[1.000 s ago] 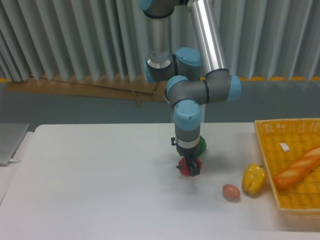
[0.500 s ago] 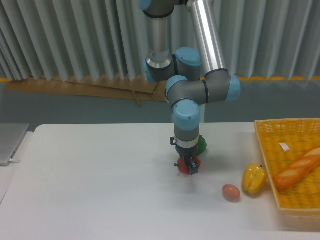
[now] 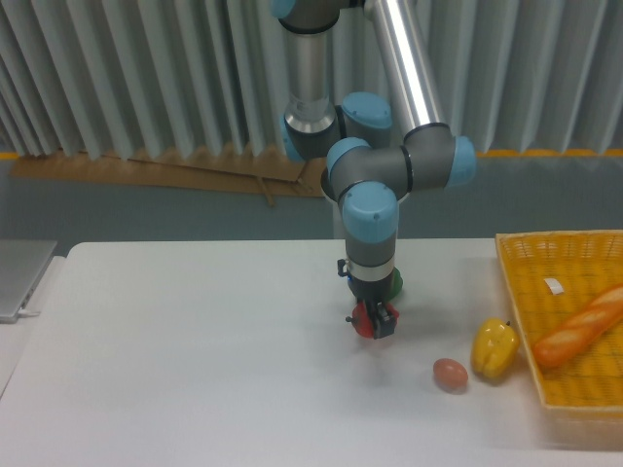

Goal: Place the red peppers in a basket
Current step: 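Carry the held red pepper up and over into the yellow basket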

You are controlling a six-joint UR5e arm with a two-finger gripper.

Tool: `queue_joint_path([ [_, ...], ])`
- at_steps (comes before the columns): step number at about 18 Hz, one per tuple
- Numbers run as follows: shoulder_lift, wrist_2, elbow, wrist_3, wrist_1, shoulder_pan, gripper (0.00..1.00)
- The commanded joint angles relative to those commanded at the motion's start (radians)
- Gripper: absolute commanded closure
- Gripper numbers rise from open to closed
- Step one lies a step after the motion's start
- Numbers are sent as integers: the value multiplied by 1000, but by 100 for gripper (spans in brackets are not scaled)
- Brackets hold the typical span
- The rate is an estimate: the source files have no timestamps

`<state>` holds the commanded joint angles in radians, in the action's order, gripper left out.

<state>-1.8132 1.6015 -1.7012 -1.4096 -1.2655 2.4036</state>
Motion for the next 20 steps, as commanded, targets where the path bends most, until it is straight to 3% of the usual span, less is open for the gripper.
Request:
queue_joint_path([
  [7, 25, -60, 69, -236, -100, 129, 59],
  [20, 32, -68, 114, -402, -129, 204, 60],
])
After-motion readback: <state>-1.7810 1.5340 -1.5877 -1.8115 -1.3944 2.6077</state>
